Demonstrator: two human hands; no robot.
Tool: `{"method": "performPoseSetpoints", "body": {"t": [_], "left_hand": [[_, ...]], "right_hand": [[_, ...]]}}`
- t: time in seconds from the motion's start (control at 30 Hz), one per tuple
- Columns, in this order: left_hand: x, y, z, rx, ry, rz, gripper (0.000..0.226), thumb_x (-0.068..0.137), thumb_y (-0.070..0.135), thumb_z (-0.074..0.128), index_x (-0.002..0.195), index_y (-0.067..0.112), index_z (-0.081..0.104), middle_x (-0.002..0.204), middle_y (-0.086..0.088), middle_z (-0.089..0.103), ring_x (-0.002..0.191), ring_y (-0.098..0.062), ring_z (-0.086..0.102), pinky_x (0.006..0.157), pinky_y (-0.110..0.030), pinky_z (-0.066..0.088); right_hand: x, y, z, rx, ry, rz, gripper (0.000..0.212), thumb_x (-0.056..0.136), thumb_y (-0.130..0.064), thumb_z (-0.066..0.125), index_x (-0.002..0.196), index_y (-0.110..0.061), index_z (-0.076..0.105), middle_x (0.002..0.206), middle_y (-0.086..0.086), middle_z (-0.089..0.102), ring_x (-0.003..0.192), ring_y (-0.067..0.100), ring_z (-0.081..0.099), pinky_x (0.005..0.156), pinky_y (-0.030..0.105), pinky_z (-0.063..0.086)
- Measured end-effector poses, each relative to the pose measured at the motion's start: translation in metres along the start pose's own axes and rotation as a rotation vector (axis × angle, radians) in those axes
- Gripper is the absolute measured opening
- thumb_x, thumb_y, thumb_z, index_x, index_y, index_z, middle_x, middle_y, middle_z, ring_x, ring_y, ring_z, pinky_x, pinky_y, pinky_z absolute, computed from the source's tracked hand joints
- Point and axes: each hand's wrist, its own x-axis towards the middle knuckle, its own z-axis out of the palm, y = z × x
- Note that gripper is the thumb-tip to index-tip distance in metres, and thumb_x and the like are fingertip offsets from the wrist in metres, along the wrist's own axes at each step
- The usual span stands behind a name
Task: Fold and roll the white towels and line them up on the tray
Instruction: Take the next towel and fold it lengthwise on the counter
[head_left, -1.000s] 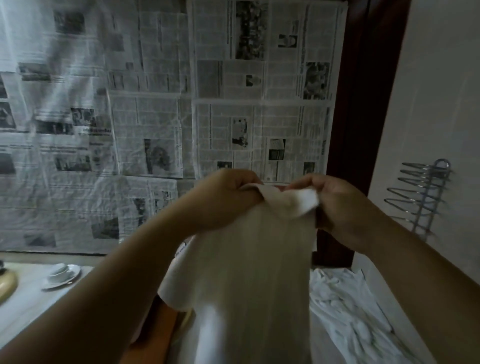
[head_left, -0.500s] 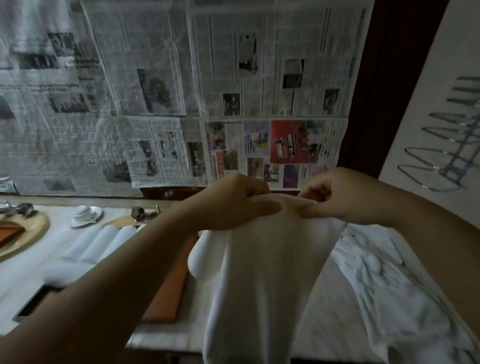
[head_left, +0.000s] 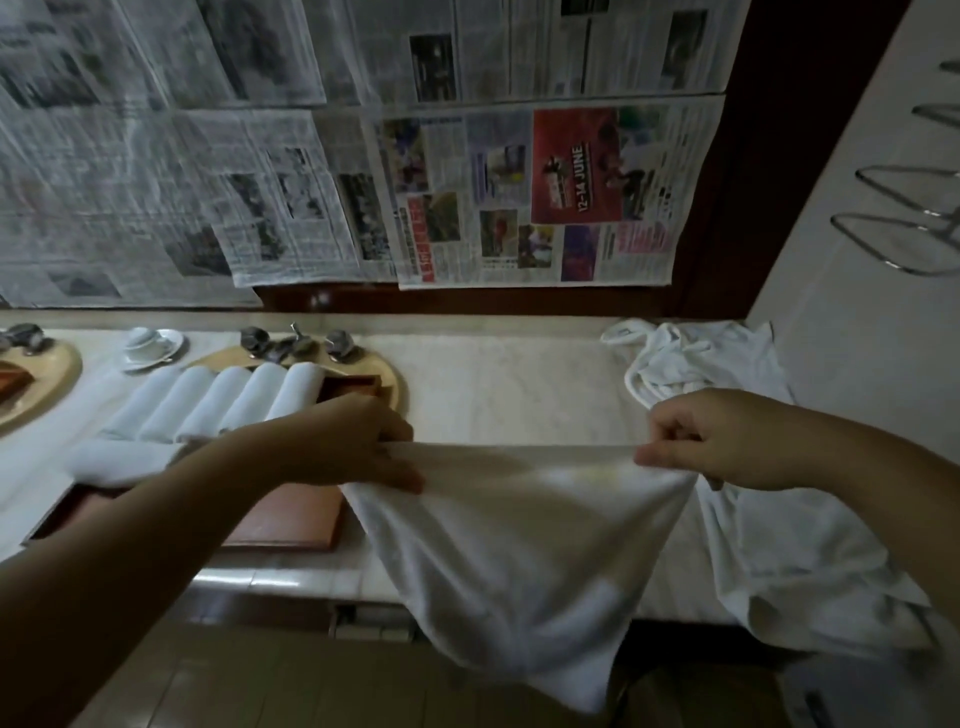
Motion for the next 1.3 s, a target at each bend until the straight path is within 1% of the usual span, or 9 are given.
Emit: {"method": "performPoseSetpoints", "body": {"t": [0.17, 0.33, 0.43, 0.6, 0.7, 0.83, 0.93, 1.03, 1.3], "left_hand": [[0.005, -0.010, 0.022, -0.110, -0.104, -0.049, 0.029, 0.092, 0.048, 0.075, 0.065, 0.055, 0.067, 0.070, 0.030, 0.064, 0.069, 0.008, 0.058, 0.062, -0.011, 0.041], [0.019, -0.016, 0.062, -0.097, -0.219, -0.097, 0.001, 0.096, 0.048, 0.070, 0.095, 0.048, 0.071, 0.080, 0.021, 0.068, 0.074, 0.013, 0.060, 0.065, -0.011, 0.042], [0.034, -0.021, 0.073, -0.098, -0.221, -0.112, 0.004, 0.097, 0.046, 0.069, 0.097, 0.043, 0.071, 0.077, 0.021, 0.066, 0.071, 0.016, 0.058, 0.061, -0.008, 0.042], [0.098, -0.056, 0.088, -0.151, -0.108, -0.186, 0.017, 0.098, 0.047, 0.068, 0.102, 0.032, 0.072, 0.087, 0.017, 0.065, 0.079, 0.000, 0.060, 0.065, -0.014, 0.041], [0.153, -0.080, 0.093, -0.248, 0.056, -0.253, 0.021, 0.099, 0.046, 0.068, 0.101, 0.025, 0.073, 0.085, 0.012, 0.067, 0.076, -0.002, 0.062, 0.060, -0.018, 0.045], [0.236, -0.113, 0.092, -0.399, 0.275, -0.379, 0.021, 0.099, 0.041, 0.068, 0.097, 0.020, 0.073, 0.082, 0.006, 0.070, 0.073, -0.012, 0.066, 0.065, -0.034, 0.057], [0.296, -0.131, 0.098, -0.427, 0.319, -0.476, 0.022, 0.099, 0.041, 0.068, 0.093, 0.020, 0.071, 0.082, 0.004, 0.069, 0.075, -0.017, 0.066, 0.069, -0.035, 0.059], [0.329, -0.143, 0.107, -0.386, 0.300, -0.553, 0.026, 0.098, 0.050, 0.066, 0.091, 0.025, 0.066, 0.084, 0.003, 0.068, 0.073, -0.015, 0.063, 0.061, -0.032, 0.055], [0.426, -0.189, 0.096, -0.450, 0.412, -0.711, 0.032, 0.099, 0.050, 0.065, 0.095, 0.018, 0.064, 0.077, 0.005, 0.060, 0.066, -0.009, 0.054, 0.050, -0.025, 0.036]], "right_hand": [[0.008, 0.033, 0.003, -0.067, -0.231, 0.042, 0.026, 0.091, -0.051, 0.074, 0.080, -0.029, 0.067, 0.075, -0.003, 0.073, 0.067, 0.014, 0.066, 0.070, 0.039, 0.057], [0.033, 0.068, 0.031, -0.100, -0.402, 0.096, 0.022, 0.092, -0.042, 0.077, 0.087, -0.022, 0.070, 0.078, -0.003, 0.075, 0.064, 0.008, 0.063, 0.063, 0.023, 0.051], [0.052, 0.088, 0.044, -0.089, -0.449, 0.134, 0.022, 0.093, -0.040, 0.076, 0.088, -0.019, 0.071, 0.078, -0.003, 0.075, 0.063, 0.006, 0.062, 0.061, 0.019, 0.049], [0.116, 0.119, 0.041, -0.143, -0.476, 0.202, 0.021, 0.097, -0.039, 0.070, 0.083, -0.024, 0.071, 0.077, -0.004, 0.073, 0.063, 0.005, 0.061, 0.061, 0.020, 0.049], [0.180, 0.140, 0.030, -0.280, -0.385, 0.232, 0.026, 0.100, -0.038, 0.064, 0.080, -0.023, 0.059, 0.080, -0.005, 0.063, 0.069, 0.010, 0.056, 0.063, 0.024, 0.042], [0.279, 0.169, 0.022, -0.225, -0.045, 0.379, 0.029, 0.104, -0.037, 0.054, 0.084, -0.017, 0.050, 0.091, 0.006, 0.059, 0.078, 0.021, 0.056, 0.063, 0.034, 0.038], [0.344, 0.186, 0.043, -0.199, 0.173, 0.529, 0.030, 0.104, -0.038, 0.051, 0.104, -0.009, 0.059, 0.111, 0.018, 0.065, 0.100, 0.038, 0.063, 0.081, 0.039, 0.051], [0.376, 0.190, 0.067, -0.200, 0.225, 0.655, 0.039, 0.104, -0.039, 0.051, 0.121, -0.004, 0.058, 0.124, 0.021, 0.061, 0.114, 0.040, 0.061, 0.089, 0.041, 0.050], [0.461, 0.228, 0.042, 0.030, 0.299, 0.805, 0.045, 0.098, -0.051, 0.064, 0.111, -0.007, 0.070, 0.104, 0.015, 0.071, 0.083, 0.031, 0.062, 0.074, 0.035, 0.049]]}}
